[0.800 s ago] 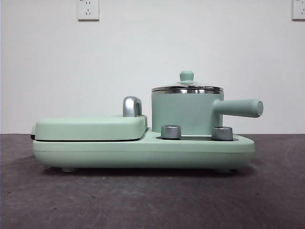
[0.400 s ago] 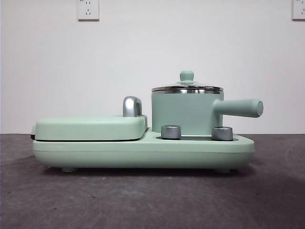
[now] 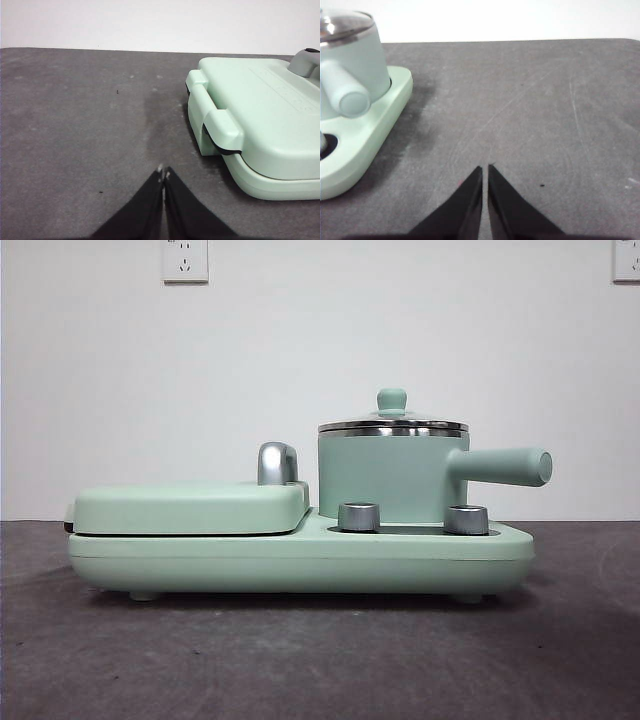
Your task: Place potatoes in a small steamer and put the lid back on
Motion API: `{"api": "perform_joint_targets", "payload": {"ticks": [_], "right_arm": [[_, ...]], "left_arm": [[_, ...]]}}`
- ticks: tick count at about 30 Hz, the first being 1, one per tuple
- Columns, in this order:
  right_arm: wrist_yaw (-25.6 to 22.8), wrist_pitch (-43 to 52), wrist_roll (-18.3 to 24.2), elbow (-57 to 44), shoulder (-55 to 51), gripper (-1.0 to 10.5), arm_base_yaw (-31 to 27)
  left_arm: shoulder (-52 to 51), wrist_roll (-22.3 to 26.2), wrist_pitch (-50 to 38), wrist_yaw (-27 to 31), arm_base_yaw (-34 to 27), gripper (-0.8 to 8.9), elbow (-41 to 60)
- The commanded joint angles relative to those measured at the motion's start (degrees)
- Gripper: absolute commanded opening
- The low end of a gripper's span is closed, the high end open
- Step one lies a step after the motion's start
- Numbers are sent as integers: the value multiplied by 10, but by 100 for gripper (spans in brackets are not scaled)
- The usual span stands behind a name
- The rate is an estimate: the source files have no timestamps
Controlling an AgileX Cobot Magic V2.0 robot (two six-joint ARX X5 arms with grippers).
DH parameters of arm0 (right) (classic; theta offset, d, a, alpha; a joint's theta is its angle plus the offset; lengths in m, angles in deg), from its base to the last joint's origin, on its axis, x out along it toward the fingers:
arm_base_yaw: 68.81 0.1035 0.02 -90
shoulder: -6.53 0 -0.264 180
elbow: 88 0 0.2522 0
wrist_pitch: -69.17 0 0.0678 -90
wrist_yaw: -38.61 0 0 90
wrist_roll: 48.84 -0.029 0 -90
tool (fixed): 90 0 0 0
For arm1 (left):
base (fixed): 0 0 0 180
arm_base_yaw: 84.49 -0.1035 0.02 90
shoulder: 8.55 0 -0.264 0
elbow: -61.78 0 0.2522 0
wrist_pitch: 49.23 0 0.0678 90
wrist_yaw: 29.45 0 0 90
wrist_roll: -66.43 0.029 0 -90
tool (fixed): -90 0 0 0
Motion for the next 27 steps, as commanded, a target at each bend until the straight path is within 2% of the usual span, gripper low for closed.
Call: {"api": "perform_joint_targets", "payload": {"ticks": [1,27], "right_arm": [[7,13,6,-10,-1,15,0],[12,34,19,-13,-1,14,0]], "left_arm": [[-1,0,5,2,-1,6,11],[-1,0,5,2,-1,6,11]]}}
